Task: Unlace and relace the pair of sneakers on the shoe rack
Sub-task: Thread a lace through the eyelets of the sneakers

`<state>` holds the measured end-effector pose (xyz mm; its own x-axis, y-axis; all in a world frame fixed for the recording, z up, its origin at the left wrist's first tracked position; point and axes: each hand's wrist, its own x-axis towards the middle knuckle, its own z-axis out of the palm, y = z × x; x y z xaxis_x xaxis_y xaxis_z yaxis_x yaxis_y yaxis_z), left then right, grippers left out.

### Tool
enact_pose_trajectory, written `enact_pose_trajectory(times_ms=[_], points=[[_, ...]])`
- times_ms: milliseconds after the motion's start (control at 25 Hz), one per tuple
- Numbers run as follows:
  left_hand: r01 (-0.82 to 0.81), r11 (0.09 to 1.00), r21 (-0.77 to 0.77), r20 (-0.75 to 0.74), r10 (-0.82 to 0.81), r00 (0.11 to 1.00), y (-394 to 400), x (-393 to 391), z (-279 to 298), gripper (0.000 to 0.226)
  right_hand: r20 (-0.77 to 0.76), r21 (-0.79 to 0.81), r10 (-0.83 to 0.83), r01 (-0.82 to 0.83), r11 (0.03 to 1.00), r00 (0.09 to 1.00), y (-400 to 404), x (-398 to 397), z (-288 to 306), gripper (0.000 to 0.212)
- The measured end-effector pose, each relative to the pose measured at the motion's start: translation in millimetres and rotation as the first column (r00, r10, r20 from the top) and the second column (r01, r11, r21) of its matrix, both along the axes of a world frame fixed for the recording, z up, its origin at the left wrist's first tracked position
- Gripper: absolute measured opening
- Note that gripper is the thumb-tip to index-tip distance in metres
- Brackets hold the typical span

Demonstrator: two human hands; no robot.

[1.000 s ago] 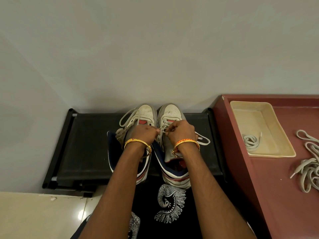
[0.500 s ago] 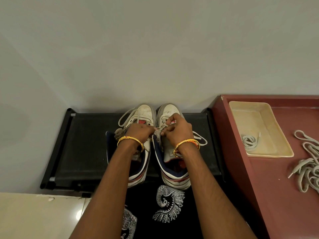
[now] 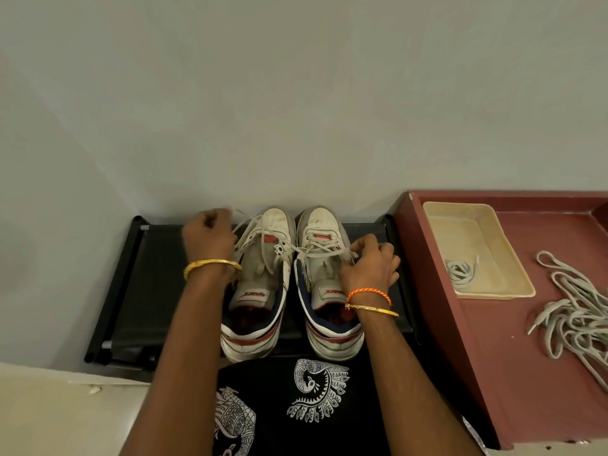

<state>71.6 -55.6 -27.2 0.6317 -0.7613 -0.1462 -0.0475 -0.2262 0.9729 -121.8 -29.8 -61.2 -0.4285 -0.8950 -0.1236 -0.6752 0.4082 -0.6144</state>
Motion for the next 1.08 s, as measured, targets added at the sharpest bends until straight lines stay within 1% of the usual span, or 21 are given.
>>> enact_pose_trajectory(times_ms=[80,160,200,240,280,320,360,400,440,480,520,560,640,720,760,840,960,1000,1040,1080], points=[[-0.146,0.980,-0.135,-0.019,0.145,0.989,6,18,26,0.010,0.045,-0.013,-0.007,0.008,1.000,0.999,0,-1,-2,0.022],[-0.219,0.939,-0.263,-0.085,0.204,0.975,13,27,52,0.013,0.135,-0.042,-0.020,0.026,0.999,0.991,0,-2,-5,0.019],[-0.227,0.924,-0.309,-0.147,0.189,0.971,14,27,62,0.014,0.178,-0.054,-0.026,0.036,0.998,0.984,0,-3,-6,0.017],[-0.217,0.924,-0.314,-0.221,0.151,0.964,13,24,64,0.012,0.211,-0.056,-0.029,0.041,0.998,0.977,0,-3,-6,0.016],[-0.173,0.943,-0.286,-0.268,0.095,0.959,11,17,63,0.009,0.240,-0.048,-0.030,0.043,0.998,0.970,-1,-4,-6,0.015],[-0.094,0.971,-0.219,-0.239,0.040,0.970,10,6,56,0.006,0.267,-0.035,-0.033,0.044,0.998,0.963,-1,-4,-6,0.015],[0.023,0.992,-0.123,-0.107,-0.037,0.994,10,-7,44,0.006,0.291,-0.021,-0.038,0.046,0.999,0.956,-2,-4,-7,0.015],[0.164,0.986,0.000,0.095,-0.163,0.982,9,-18,28,0.008,0.306,-0.006,-0.045,0.049,0.999,0.951,-3,-4,-7,0.015],[0.298,0.945,0.137,0.291,-0.326,0.900,9,-29,10,0.010,0.314,0.012,-0.051,0.050,0.999,0.948,-3,-5,-6,0.015],[0.404,0.876,0.263,0.414,-0.481,0.773,9,-37,-5,0.012,0.319,0.026,-0.053,0.047,0.999,0.946,-3,-6,-6,0.015],[0.477,0.806,0.351,0.469,-0.592,0.655,7,-43,-18,0.014,0.329,0.038,-0.052,0.042,0.998,0.943,-3,-7,-5,0.014],[0.515,0.754,0.407,0.476,-0.656,0.585,3,-46,-24,0.017,0.342,0.046,-0.048,0.035,0.998,0.939,-3,-8,-3,0.014],[0.502,0.721,0.477,0.488,-0.692,0.531,-6,-45,-30,0.022,0.372,0.056,-0.045,0.026,0.998,0.927,-2,-9,0,0.013],[0.519,0.674,0.526,0.414,-0.735,0.536,-9,-45,-31,0.026,0.397,0.061,-0.049,0.027,0.998,0.916,-1,-11,2,0.013],[0.537,0.658,0.528,0.361,-0.747,0.559,-10,-46,-31,0.026,0.405,0.065,-0.054,0.031,0.997,0.913,-1,-11,2,0.013],[0.532,0.657,0.535,0.329,-0.741,0.585,-8,-46,-27,0.023,0.412,0.071,-0.063,0.037,0.997,0.909,-1,-11,2,0.013],[0.590,0.609,0.531,0.277,-0.782,0.558,-9,-42,-27,0.020,0.407,0.070,-0.073,0.049,0.996,0.911,-2,-10,3,0.012],[0.614,0.613,0.497,0.268,-0.782,0.563,-9,-39,-28,0.017,0.402,0.066,-0.077,0.054,0.996,0.912,-1,-10,3,0.012],[0.624,0.642,0.445,0.289,-0.763,0.579,-8,-37,-30,0.014,0.396,0.060,-0.081,0.062,0.996,0.915,-1,-9,4,0.012],[0.608,0.695,0.385,0.314,-0.718,0.622,-5,-35,-29,0.009,0.386,0.055,-0.090,0.075,0.996,0.918,-1,-9,3,0.013]])
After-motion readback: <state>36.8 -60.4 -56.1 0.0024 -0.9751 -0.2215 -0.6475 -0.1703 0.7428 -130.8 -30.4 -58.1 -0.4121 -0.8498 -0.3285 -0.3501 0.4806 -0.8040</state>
